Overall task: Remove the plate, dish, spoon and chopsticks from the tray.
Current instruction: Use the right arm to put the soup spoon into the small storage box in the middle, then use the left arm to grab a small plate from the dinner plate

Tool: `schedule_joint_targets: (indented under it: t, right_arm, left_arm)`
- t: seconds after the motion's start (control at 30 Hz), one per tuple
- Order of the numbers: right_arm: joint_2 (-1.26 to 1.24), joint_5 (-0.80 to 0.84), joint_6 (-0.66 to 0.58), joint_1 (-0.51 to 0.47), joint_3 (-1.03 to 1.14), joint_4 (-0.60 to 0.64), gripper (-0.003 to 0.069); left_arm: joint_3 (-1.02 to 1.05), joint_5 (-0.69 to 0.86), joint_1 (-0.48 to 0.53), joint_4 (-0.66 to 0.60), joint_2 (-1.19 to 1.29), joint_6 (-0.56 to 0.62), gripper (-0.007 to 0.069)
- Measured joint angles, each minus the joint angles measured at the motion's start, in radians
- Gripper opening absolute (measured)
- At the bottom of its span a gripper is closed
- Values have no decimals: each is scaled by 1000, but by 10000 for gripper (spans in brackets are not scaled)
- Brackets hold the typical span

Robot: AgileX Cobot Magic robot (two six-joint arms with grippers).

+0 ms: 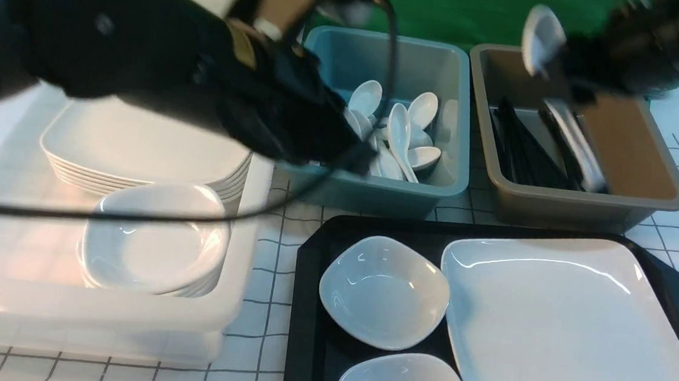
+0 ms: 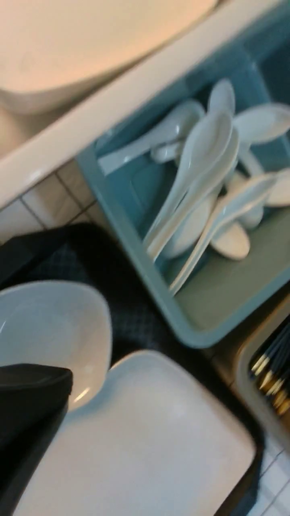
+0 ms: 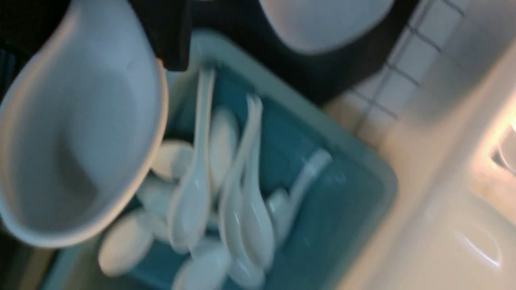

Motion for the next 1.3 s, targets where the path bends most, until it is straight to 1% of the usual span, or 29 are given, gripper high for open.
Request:
schedule_joint_targets:
  t: [0.1, 0.17, 0.23, 0.3, 0.33, 0.37, 0.4, 0.43, 0.47, 0.5, 0.53, 0.63, 0.7, 0.73, 0.77, 0.87, 0.9, 0.93, 1.0, 1.17, 1.27, 1.3]
  right_arm:
    - [147, -3, 17, 39, -187, 9, 307]
    - [270, -3, 52, 56, -340, 15, 307]
    - [371, 0, 81, 62, -435, 16, 307]
    - [415, 5, 103, 63, -487, 15, 307]
    - [478, 20, 134, 64, -540, 15, 321]
    - [504, 36, 163, 64, -564, 14, 356]
    - [509, 45, 171, 64, -571, 14, 363]
    - [534, 80, 189, 65, -589, 14, 430]
    - [542, 107, 193, 65, -594, 14, 470]
    - [543, 118, 195, 65, -595, 14, 475]
    - [542, 160, 202, 65, -598, 14, 494]
    - [529, 220, 203, 65, -604, 14, 490]
    - [501, 291, 203, 58, -606, 10, 454]
    - [482, 328, 203, 55, -606, 6, 407]
    - [455, 346, 206, 50, -599, 1, 350]
    - [328, 357, 207, 40, -535, -20, 136]
    - [317, 357, 207, 40, -522, -25, 111]
    - [210, 358, 203, 38, -455, -48, 50]
    - [90, 358, 192, 38, -356, -79, 29]
    - [-204, 357, 182, 38, -27, -162, 32]
    - [-389, 299, 181, 38, 214, -183, 43]
    - [-400, 288, 181, 38, 246, -184, 43]
  left_arm:
    - [-3, -5, 77, -17, 0, -24, -1]
    - [-6, 36, 115, -31, 0, -29, -1]
    - [-6, 87, 126, -35, 0, -18, -1]
    - [-6, 125, 127, -40, 0, 2, -1]
    - [-6, 170, 126, -62, 0, 35, -1]
    - [-6, 190, 124, -81, 0, 57, -1]
    - [-6, 198, 124, -85, 0, 66, -1]
    - [-6, 217, 114, -114, 0, 94, -1]
    - [-6, 229, 96, -129, 0, 119, -1]
    - [-6, 234, 92, -131, 0, 126, -1]
    - [-6, 243, 49, -137, 0, 133, -1]
    - [-6, 246, -30, -142, 7, 135, -1]
    - [-6, 246, -95, -146, 22, 129, -1]
    - [-7, 252, -127, -147, 37, 114, -1]
    - [-8, 255, -146, -149, 51, 103, -1]
    - [-8, 288, -203, -154, 101, 86, -1]
    - [-8, 291, -206, -154, 101, 84, -1]
    - [-8, 320, -227, -153, 125, 79, -1]
    - [-8, 344, -241, -152, 143, 73, -1]
    - [-8, 327, -256, -140, 184, 78, 7]
    - [-8, 308, -257, -135, 221, 152, 46]
    - [-8, 307, -257, -135, 227, 162, 54]
